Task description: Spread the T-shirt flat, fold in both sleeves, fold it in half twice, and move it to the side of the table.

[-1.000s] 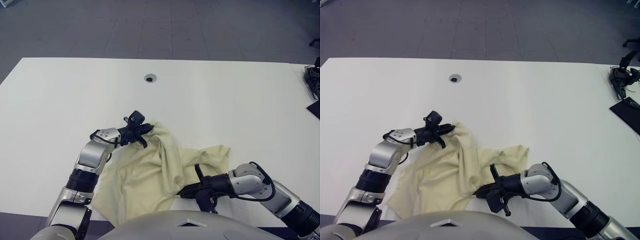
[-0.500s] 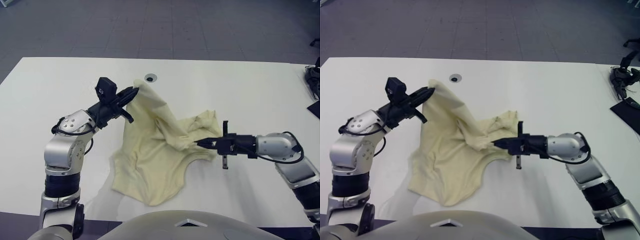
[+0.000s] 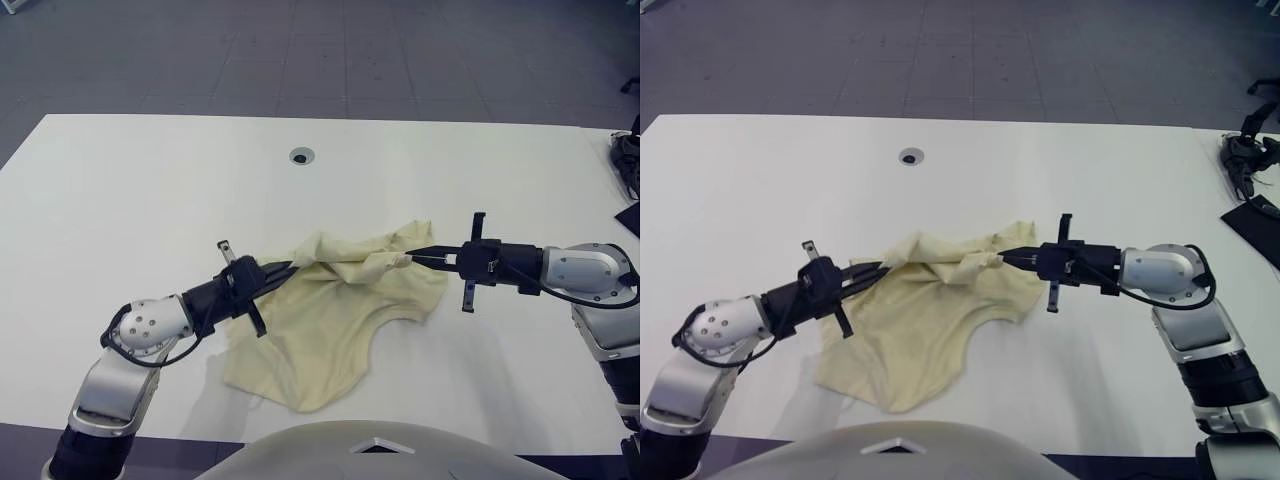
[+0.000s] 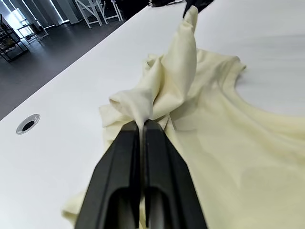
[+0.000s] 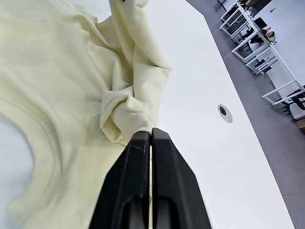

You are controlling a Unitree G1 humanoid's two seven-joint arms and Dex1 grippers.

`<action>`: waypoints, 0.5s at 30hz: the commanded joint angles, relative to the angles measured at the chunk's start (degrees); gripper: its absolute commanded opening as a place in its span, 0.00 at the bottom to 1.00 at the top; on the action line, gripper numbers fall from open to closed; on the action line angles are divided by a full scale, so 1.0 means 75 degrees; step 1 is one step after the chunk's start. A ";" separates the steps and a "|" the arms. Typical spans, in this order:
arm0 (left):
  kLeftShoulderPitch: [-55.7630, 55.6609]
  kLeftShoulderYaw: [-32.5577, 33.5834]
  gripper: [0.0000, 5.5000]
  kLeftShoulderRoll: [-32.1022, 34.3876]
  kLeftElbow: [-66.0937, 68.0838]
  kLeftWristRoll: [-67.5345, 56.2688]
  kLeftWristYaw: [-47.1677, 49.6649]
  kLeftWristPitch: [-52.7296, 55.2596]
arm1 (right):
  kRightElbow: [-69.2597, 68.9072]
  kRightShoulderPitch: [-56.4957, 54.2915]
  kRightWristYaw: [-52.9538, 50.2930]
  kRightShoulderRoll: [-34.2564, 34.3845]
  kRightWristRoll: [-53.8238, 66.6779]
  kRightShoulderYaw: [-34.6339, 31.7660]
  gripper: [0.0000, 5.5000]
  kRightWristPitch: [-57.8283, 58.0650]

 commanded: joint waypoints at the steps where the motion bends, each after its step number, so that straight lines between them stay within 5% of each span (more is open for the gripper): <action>1: 0.0889 -0.0239 0.00 0.0334 -0.0456 0.0569 -0.0081 -0.0799 | 0.0029 0.0215 0.0124 -0.0120 -0.0164 -0.0085 0.00 -0.0018; 12: 0.1725 -0.0810 0.00 0.1080 -0.0132 0.1612 -0.0412 -0.1501 | -0.0037 0.0529 0.0175 -0.0049 -0.0439 0.0035 0.00 -0.0016; 15: 0.1730 -0.0841 0.12 0.1285 0.0018 0.1596 -0.0594 -0.1359 | -0.0029 0.0556 0.0176 -0.0004 -0.0521 0.0080 0.00 -0.0006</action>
